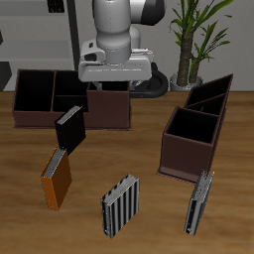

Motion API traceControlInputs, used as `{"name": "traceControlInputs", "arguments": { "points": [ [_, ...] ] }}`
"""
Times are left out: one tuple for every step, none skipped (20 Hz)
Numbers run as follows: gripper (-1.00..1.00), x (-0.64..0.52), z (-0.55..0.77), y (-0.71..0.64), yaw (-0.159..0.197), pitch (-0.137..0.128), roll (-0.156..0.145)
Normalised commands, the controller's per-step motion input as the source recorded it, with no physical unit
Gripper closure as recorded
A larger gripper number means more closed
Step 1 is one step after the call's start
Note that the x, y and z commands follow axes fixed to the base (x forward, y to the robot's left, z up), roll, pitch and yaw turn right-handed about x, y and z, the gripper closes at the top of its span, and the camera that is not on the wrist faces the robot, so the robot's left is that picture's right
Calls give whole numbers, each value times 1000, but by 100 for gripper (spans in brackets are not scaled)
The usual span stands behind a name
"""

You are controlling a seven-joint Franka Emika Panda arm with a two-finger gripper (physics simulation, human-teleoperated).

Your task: Place the black book into the left desk caddy's right compartment

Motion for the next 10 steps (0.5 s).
{"name": "traceControlInputs", "arguments": {
  "points": [
    [-100,-188,-6,-556,-98,-21,-9],
    [-100,-210,46,-434,10,-96,70],
    [-100,8,8,34,0,0,0],
    [-100,-181,-11,-463,21,-14,72],
    [-100,-238,71,-582,-79,-86,-62],
    [-100,-217,-29,-485,-25,-54,32],
    [-100,-239,13,-616,-60,-69,-74],
    [-100,-238,-99,-495,-64,-41,-9],
    [-100,-160,-100,-579,-22,1,-16],
    [-100,-195,-49,-574,-54,-43,-80]
  ]
}}
